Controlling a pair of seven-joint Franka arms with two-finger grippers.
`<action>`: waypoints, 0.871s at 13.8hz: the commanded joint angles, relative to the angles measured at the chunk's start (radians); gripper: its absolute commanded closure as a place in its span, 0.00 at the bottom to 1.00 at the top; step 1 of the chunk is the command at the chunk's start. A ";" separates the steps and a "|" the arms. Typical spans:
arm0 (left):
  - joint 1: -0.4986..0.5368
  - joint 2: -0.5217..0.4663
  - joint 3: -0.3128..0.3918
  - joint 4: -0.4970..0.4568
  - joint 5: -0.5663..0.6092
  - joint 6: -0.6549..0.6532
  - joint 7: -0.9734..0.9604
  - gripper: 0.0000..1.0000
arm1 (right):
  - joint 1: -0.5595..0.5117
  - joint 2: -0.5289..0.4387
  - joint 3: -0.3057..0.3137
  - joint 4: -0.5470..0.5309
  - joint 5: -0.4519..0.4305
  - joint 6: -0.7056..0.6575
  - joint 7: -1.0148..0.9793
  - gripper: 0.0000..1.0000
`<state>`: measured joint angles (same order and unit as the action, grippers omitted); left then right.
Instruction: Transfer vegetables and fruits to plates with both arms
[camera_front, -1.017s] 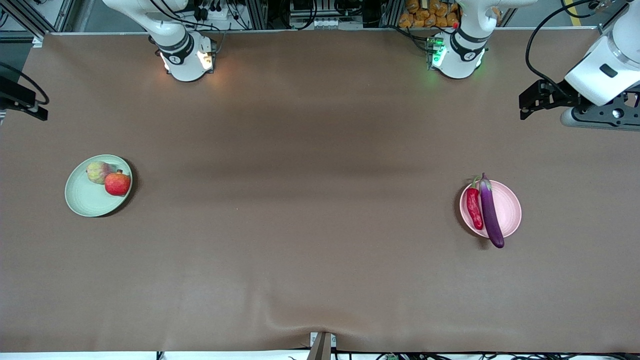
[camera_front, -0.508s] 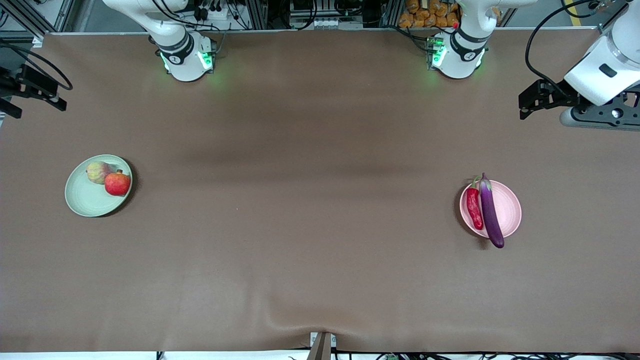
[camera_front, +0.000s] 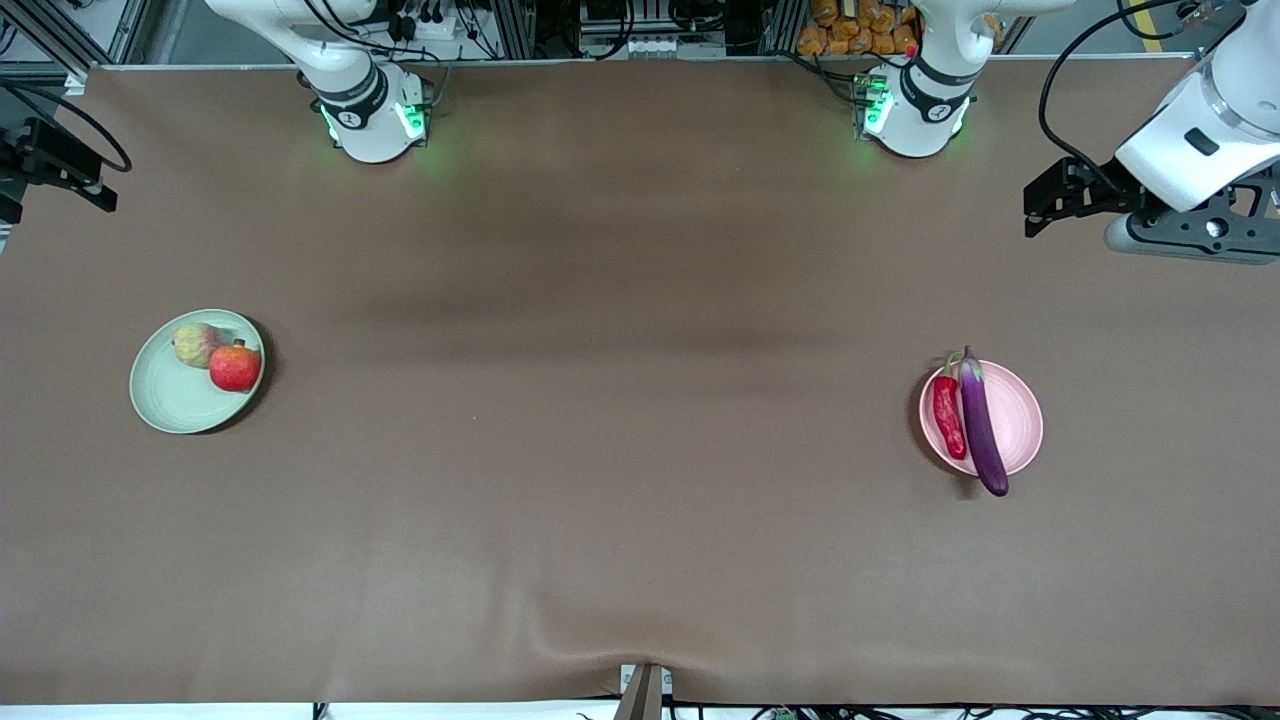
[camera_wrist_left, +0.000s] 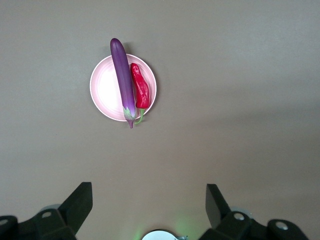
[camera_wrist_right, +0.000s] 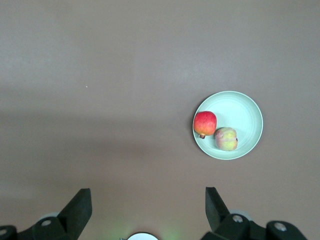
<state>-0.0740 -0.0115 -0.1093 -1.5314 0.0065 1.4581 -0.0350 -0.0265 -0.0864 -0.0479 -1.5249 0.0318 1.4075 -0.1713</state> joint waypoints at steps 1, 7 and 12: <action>0.005 -0.002 -0.007 -0.006 -0.003 0.004 0.001 0.00 | -0.003 0.002 0.006 0.022 -0.018 -0.030 0.041 0.00; 0.003 0.005 -0.015 -0.007 0.003 0.004 0.001 0.00 | 0.029 0.023 0.008 0.066 -0.066 -0.039 0.033 0.00; 0.005 0.007 -0.016 -0.006 0.004 0.005 0.001 0.00 | 0.026 0.023 0.008 0.066 -0.064 -0.045 0.033 0.00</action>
<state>-0.0748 -0.0054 -0.1178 -1.5420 0.0065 1.4588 -0.0350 -0.0060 -0.0747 -0.0423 -1.4876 -0.0084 1.3833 -0.1511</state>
